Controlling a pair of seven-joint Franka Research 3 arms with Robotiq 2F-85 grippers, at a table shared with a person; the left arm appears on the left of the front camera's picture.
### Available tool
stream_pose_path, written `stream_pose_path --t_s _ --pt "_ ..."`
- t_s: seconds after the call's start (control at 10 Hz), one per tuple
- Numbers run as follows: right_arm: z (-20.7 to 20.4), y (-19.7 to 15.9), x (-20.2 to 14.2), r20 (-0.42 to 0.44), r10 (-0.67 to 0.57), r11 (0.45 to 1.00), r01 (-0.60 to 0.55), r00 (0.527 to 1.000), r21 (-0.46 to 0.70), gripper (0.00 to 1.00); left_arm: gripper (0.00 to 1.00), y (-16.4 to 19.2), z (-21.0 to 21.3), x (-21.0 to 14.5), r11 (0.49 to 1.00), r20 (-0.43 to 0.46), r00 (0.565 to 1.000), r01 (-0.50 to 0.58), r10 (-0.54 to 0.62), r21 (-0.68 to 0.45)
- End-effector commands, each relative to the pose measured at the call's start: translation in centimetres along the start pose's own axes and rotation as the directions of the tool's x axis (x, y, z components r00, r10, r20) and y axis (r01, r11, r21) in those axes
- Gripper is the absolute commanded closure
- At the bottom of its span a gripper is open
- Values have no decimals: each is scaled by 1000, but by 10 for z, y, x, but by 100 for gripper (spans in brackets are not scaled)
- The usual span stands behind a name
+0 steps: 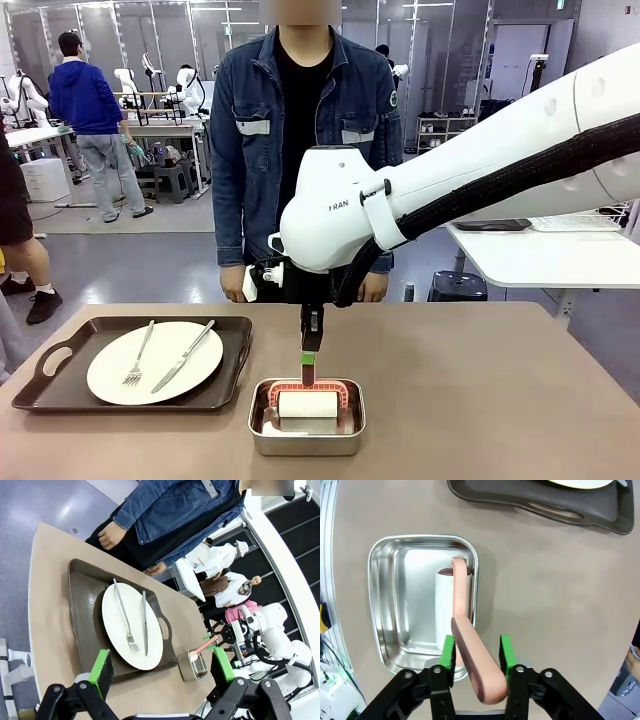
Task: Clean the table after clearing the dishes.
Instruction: Place the Lint Roller back on top of the Airtight Container.
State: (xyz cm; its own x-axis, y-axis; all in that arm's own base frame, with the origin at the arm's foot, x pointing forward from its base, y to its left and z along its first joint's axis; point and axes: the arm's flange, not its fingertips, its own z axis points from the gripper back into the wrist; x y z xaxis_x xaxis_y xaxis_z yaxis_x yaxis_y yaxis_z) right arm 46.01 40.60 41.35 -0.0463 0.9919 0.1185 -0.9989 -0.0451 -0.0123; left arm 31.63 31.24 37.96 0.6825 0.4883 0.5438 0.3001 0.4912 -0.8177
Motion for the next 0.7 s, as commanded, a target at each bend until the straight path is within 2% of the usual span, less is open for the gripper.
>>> stream_pose_path --t_s 0.0,0.6 --pt "2 -1 -2 -5 31 999 -31 1000 -17 0 0 0 3 0 1000 5 1000 17 -17 -12" --pt "15 4 -5 13 8 999 -7 1000 -48 0 0 0 3 0 1000 5 1000 17 -17 -12"
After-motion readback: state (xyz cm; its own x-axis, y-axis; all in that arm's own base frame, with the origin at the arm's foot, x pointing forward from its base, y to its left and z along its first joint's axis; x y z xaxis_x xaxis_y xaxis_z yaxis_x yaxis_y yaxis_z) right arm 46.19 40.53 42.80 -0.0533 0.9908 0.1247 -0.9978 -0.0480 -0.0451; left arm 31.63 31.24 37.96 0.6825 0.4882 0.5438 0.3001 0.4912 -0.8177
